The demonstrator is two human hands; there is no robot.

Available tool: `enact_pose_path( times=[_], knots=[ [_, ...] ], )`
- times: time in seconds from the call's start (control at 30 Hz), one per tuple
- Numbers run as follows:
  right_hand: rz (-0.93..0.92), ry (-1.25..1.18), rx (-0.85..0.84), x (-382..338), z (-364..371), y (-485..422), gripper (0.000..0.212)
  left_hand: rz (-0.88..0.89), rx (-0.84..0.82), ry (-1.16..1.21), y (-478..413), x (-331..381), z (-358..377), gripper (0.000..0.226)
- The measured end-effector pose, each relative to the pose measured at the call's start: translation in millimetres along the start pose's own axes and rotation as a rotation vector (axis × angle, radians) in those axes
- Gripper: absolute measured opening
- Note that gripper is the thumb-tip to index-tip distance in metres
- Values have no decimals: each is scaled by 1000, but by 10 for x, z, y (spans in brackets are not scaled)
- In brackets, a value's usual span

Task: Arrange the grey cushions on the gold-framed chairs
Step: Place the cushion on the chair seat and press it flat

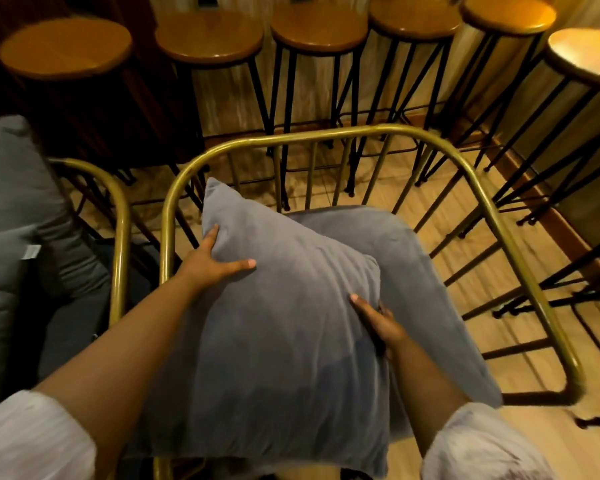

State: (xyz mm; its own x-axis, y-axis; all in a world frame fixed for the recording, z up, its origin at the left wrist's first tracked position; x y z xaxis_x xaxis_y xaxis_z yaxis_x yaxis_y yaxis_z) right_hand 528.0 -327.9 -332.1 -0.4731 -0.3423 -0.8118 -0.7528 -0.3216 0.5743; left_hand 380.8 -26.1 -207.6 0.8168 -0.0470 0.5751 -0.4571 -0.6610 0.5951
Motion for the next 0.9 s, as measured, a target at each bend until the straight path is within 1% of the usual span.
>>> enact_pose_path(
  times=[0.07,0.17,0.2,0.3,0.47,0.57,0.63,0.73,0.8,0.9],
  knots=[
    [-28,35,-13,-147,-124,-5,94,-11,-8,76,74,40,32,106],
    [-90,95,4,-403,-387,-62,92,22,12,149,169,118,142,106],
    [-106,117,13,-480,-502,-82,95,26,16,175,199,124,213,107],
    [-139,237,27,-688,-828,-179,106,36,9,267,292,91,511,108],
    [-184,350,45,-808,-1227,-368,108,-11,-26,429,345,-50,1127,103],
    [-177,434,16,-681,-1344,-468,110,-58,-49,433,257,-198,1407,105],
    [-159,481,-29,-499,-1353,-510,108,-122,-77,420,171,-356,1565,111],
    [-152,579,-64,-280,-1318,-539,104,-227,-90,342,96,-592,1731,120],
    [-134,606,-55,-230,-1351,-581,103,-246,-72,288,37,-680,1776,123],
    [-103,625,-41,-166,-1503,-682,115,-245,-37,320,6,-721,1779,121]
  ],
)
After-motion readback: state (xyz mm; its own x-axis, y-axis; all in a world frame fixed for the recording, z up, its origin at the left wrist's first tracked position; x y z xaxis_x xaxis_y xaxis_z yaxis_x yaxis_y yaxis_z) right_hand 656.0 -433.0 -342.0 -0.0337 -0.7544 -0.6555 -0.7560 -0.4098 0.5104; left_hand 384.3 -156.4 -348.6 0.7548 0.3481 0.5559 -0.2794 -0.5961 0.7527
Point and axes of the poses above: each hand's wrist, its own y-axis away from the middle knuckle, its own z-axis out of the palm, x = y × z, the point moved 8 cm from there along -y, towards the middle knuckle, and after that the axes turned 11 degrees about -z, right-handed, at the moved point
